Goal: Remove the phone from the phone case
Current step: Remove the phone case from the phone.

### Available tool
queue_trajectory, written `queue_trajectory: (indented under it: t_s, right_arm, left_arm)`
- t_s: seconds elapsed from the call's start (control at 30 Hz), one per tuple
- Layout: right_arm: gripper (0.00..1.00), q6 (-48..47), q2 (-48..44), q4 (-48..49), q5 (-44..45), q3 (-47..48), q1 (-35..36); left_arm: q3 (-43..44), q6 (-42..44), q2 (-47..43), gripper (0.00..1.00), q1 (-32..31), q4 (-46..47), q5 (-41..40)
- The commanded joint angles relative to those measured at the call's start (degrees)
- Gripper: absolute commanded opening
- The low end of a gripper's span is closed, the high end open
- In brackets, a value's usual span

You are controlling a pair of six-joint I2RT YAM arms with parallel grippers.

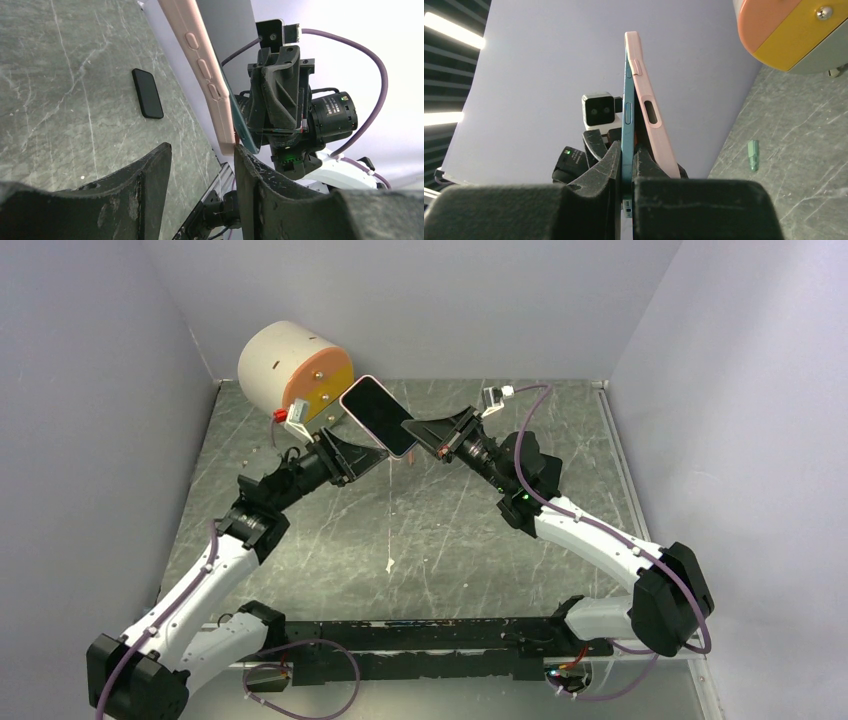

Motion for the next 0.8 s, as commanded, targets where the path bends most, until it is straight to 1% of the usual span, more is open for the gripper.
queue_trajectory:
  t_s: [0.0,0.27,0.53,0.77]
  right_arm:
    - [0.00,1.02,-1.71,7.92,-0.60,2.63,0.20]
    - [0.00,1.13,-0.72,8.45,-2.45,2.73,0.48]
    - [0.00,0.05,0.02,8.10,-5.74,3.26,0.75]
    - [0.00,-0.72,0.24,7.64,-8.58,2.69,0.78]
  left_arm:
    - [0.78,0.26,0.95,0.54,-0.64,3.51,0.64]
    - [2.48,-0.47,2.40,0.54,-0.90,5.73,-0.01]
    - [3.19,-4.06,4.06,0.54,-0.93,9.37,-4.13]
    - [3.13,-7.39,5.19,0.52,-0.92,14.47,-7.08]
